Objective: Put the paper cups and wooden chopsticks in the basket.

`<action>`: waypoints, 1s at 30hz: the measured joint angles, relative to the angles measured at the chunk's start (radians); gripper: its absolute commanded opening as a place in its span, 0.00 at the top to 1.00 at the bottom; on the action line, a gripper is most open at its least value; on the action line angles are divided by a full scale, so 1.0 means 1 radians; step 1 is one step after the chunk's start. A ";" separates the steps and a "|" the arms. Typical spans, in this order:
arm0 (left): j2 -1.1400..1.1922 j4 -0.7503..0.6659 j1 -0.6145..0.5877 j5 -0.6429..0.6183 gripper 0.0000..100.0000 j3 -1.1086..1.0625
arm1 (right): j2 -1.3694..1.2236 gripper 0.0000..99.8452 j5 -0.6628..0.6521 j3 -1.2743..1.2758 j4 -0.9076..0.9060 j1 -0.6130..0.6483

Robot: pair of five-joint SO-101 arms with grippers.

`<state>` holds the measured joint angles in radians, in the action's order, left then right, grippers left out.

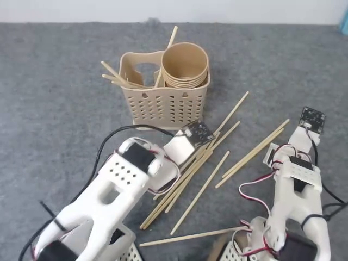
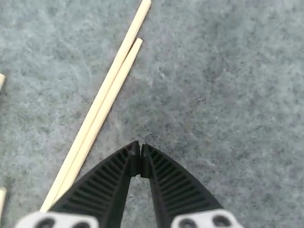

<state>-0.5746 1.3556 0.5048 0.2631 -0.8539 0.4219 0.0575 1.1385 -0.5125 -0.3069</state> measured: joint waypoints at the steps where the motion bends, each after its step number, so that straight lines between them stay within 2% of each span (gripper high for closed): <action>1: -0.006 0.003 0.000 0.000 0.98 0.000 | 0.000 0.99 0.000 0.000 0.000 0.000; 3: -0.012 0.003 0.000 -0.002 0.94 0.000 | 0.000 0.99 0.000 0.000 0.000 0.000; 8: -0.012 -0.015 0.000 -0.002 0.73 0.000 | 0.000 0.99 0.000 0.000 0.000 0.000; 10: -0.012 -0.035 0.000 -0.002 0.69 0.000 | 0.000 0.99 0.000 0.000 0.000 0.000; 17: 0.028 -0.189 0.000 0.002 0.73 -0.133 | 0.000 0.99 0.000 0.000 0.000 0.000; 21: 0.187 -0.322 0.000 0.000 0.73 -0.172 | 0.000 0.99 0.000 0.000 0.000 0.000; 25: 0.358 -0.345 0.000 -0.003 0.75 -0.110 | 0.000 0.99 0.000 0.000 0.000 0.000; 30: 0.433 -0.342 0.009 0.000 0.91 -0.063 | 0.000 0.99 0.000 0.000 0.000 0.000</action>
<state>-0.1419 1.0134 0.5140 0.2631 -0.9168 0.4219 0.0575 1.1385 -0.5125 -0.3069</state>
